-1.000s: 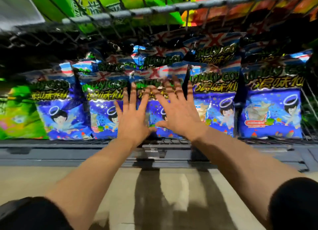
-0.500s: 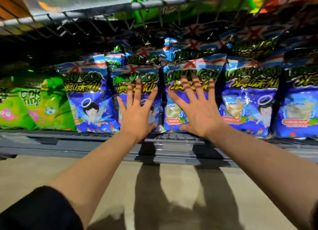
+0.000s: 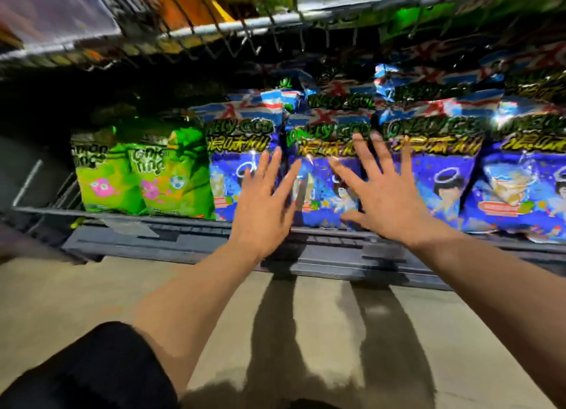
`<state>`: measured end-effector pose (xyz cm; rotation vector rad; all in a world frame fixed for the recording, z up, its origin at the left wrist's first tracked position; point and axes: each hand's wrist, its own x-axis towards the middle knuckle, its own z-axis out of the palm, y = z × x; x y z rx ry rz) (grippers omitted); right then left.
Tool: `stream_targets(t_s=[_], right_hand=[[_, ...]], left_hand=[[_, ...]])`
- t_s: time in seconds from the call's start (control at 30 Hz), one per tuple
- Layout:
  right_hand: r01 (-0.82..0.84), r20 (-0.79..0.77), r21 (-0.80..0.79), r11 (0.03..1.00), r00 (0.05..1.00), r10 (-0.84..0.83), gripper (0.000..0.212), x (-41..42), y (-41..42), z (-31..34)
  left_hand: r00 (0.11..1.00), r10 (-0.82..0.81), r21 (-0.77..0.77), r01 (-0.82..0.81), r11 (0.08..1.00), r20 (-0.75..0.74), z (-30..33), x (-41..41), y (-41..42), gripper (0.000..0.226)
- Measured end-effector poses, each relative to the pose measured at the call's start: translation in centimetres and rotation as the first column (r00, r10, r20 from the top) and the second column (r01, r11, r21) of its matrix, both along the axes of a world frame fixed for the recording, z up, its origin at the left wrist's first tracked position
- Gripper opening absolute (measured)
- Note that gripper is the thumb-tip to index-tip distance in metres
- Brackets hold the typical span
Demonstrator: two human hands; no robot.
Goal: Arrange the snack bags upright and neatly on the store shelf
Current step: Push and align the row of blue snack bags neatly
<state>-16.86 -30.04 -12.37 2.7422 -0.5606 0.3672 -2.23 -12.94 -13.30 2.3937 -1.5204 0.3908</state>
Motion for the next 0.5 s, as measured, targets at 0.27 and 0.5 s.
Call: stream_targets(t_s=[0.27, 0.5], right_hand=[[-0.022, -0.222, 0.049, 0.999, 0.975, 0.033, 0.099, 5.1, 2.5, -0.1], [0.189, -0.284, 0.129, 0.974, 0.948, -0.146, 0.089, 6.0, 3.3, -0.9]], left_hand=[[0.986, 0.163, 0.261, -0.147, 0.954, -0.039, 0.9, 6.3, 2.9, 0.086], [0.991, 0.105, 0.404, -0.064, 0.913, -0.08, 0.3, 8.2, 0.9, 0.094]])
